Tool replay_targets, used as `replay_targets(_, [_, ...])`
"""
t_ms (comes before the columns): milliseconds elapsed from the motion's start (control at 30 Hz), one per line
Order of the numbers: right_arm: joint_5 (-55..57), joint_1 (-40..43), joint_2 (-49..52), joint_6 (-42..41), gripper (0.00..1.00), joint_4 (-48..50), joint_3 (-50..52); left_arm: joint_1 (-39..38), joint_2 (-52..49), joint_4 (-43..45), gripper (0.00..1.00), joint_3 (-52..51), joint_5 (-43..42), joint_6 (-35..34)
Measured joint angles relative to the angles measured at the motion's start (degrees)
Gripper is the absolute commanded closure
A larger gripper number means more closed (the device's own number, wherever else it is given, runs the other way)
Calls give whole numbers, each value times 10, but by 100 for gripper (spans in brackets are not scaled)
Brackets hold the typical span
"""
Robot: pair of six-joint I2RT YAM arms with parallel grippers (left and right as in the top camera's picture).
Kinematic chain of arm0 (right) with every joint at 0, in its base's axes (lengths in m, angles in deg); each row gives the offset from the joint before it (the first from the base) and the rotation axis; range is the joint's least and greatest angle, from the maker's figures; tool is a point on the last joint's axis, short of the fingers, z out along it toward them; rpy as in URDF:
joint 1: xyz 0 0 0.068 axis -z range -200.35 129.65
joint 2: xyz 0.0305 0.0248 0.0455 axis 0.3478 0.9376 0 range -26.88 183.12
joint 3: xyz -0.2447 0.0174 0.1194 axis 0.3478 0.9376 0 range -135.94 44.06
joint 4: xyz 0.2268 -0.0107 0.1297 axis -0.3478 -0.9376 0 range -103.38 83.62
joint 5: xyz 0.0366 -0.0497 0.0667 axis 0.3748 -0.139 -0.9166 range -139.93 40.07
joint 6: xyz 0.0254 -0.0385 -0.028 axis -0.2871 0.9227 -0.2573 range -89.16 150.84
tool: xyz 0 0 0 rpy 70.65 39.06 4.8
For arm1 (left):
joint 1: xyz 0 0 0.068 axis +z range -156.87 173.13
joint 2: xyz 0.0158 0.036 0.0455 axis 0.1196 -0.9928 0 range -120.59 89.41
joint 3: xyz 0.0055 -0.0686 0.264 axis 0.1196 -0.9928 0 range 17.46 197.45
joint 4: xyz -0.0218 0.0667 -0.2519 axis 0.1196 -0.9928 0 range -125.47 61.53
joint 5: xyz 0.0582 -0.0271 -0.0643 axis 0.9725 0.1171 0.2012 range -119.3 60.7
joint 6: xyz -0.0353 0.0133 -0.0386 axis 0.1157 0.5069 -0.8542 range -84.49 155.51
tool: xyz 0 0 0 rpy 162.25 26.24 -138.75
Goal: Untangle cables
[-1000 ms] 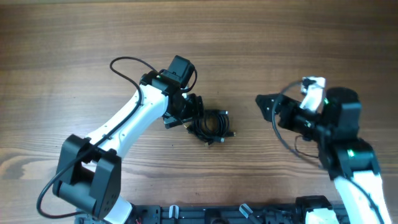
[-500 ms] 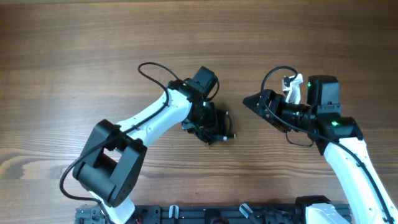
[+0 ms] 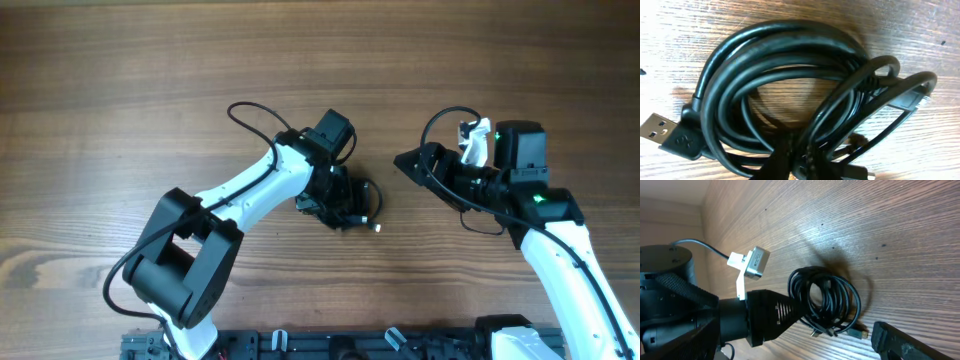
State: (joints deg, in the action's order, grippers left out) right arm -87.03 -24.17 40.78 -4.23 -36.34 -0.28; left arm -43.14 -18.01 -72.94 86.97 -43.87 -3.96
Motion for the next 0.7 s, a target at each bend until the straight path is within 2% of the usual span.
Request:
replay_targets(400, [1,0,0,0,0,0,0,0,3,8,96,0,-5,-1])
replay_targets(700, [1,0,0,0,0,0,0,0,87,2,96,-2,-16,-1])
